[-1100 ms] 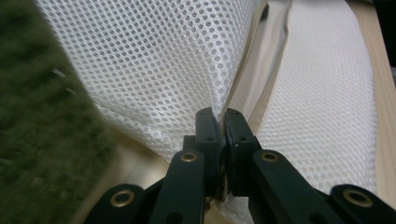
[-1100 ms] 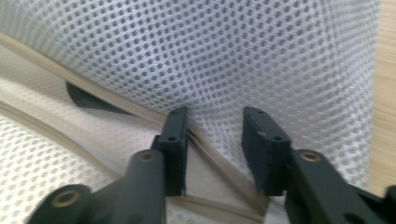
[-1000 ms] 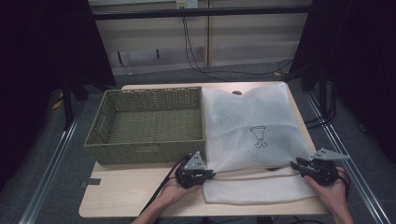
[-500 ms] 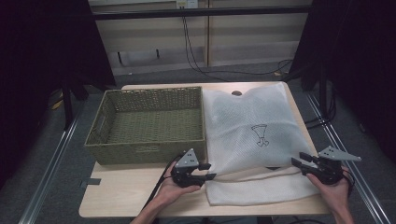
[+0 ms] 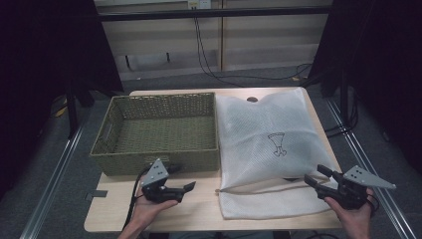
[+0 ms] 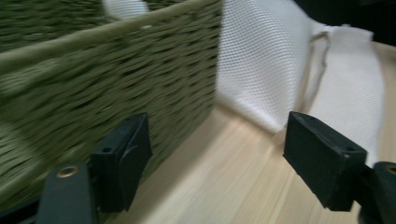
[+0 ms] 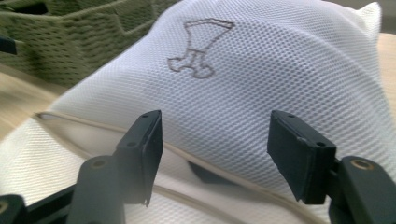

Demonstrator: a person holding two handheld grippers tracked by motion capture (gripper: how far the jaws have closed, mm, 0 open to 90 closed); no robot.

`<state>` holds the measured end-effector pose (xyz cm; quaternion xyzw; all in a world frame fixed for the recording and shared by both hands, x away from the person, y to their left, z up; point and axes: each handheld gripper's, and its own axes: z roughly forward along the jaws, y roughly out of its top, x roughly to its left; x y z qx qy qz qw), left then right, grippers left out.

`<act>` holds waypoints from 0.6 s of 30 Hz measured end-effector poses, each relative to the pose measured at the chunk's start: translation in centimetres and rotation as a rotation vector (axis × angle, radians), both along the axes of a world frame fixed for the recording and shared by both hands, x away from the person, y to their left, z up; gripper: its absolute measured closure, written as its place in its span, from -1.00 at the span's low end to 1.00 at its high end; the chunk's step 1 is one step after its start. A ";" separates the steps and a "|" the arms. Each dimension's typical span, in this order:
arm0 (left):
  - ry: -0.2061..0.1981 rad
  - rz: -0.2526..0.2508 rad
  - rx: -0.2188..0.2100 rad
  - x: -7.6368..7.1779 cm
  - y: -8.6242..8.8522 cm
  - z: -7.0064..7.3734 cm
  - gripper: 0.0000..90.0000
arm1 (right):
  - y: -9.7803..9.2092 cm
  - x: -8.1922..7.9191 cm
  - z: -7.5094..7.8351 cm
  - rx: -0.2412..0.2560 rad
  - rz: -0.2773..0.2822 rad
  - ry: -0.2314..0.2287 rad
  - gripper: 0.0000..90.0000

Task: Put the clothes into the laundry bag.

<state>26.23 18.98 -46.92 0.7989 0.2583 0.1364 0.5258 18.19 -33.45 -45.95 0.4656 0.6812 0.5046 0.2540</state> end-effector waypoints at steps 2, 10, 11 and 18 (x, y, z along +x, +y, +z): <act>-0.014 0.059 0.023 -0.7 1.3 0.0 -0.57 | 0.3 -0.4 -0.1 0.007 0.003 -0.007 -0.22; -0.008 0.193 -0.025 -2.3 6.2 -1.2 -0.76 | -0.2 -2.1 -1.1 0.040 -0.026 0.003 -0.26; 0.003 0.214 -0.027 -2.4 6.8 -1.2 -0.77 | -0.3 -2.3 -1.1 0.038 -0.027 -0.005 -0.26; 0.018 0.245 -0.102 -3.0 9.8 -1.8 -0.91 | -0.8 -2.4 -1.5 0.045 -0.048 -0.004 -0.29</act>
